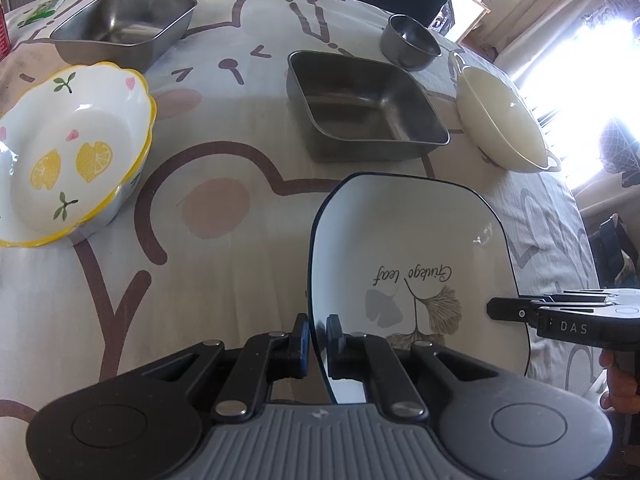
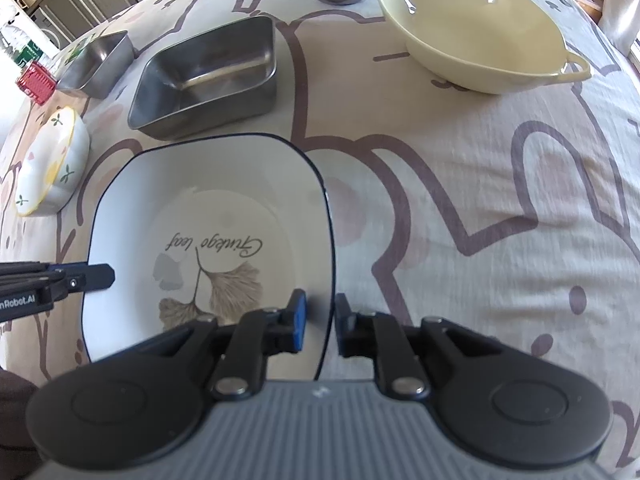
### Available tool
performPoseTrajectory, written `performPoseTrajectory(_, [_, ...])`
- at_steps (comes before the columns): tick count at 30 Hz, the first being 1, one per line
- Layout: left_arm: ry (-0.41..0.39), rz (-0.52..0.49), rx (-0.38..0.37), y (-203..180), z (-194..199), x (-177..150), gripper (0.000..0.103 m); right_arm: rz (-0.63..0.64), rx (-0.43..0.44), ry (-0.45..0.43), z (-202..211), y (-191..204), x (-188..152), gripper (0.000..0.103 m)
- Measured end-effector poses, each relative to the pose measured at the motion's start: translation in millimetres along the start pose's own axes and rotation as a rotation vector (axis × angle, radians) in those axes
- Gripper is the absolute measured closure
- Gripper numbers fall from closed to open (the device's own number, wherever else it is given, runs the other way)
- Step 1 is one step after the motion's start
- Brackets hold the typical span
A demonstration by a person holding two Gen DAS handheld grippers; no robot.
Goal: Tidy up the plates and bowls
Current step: 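Lower the white plate onto the tablecloth and open both tools, then grasp the cream bowl rim with the right tool while the left tool grasps its handle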
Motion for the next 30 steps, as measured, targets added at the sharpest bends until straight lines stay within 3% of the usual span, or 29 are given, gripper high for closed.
performPoseTrajectory(3, [0.009,-0.005,0.0,-0.7,1.3,-2.1,0.091,0.014,-0.01,-0.007,0.9,3.9,-1.4,0.078])
performPoseTrajectory(9, [0.019,-0.012,-0.004,-1.9,4.9,-9.6,0.065,0.039,0.008,-0.032,4.9,11.6,-3.6,0.06])
performPoseTrajectory(12, [0.004,-0.025,0.006,-1.8,9.2,-10.4,0.046,0.046,0.019,-0.051,8.9,13.2,-4.2,0.046])
performPoseTrajectory(14, [-0.013,-0.026,0.009,-2.7,13.1,-9.2,0.024,0.047,0.021,-0.07,12.2,13.3,-5.2,0.041])
performPoseTrajectory(17, [-0.051,-0.026,0.002,-2.9,20.5,-5.7,0.008,0.04,0.014,-0.089,16.6,11.8,-5.7,0.02])
performPoseTrajectory(19, [-0.069,-0.038,0.005,-4.9,24.2,-2.5,0.005,0.041,0.012,-0.118,22.0,10.7,-5.3,0.006])
performPoseTrajectory(21, [-0.093,-0.063,0.019,-6.7,28.7,1.2,0.003,0.046,-0.001,-0.146,27.9,8.6,-4.3,0.0])
performPoseTrajectory(25, [-0.157,-0.119,0.015,-15.9,43.7,12.1,0.002,0.026,-0.015,-0.213,43.7,2.5,-0.7,0.0])
performPoseTrajectory(30, [-0.276,-0.222,0.015,-34.5,71.4,32.0,0.0,-0.062,0.026,-0.302,71.3,-9.4,10.0,0.0])
Point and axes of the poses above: each gripper's, at about its wrist camera, not at the fingertips, and z roughly against the way its jaws point, y to its left, x to its top, the point moved 7 cm from there along -z, roughly the way its jaws point
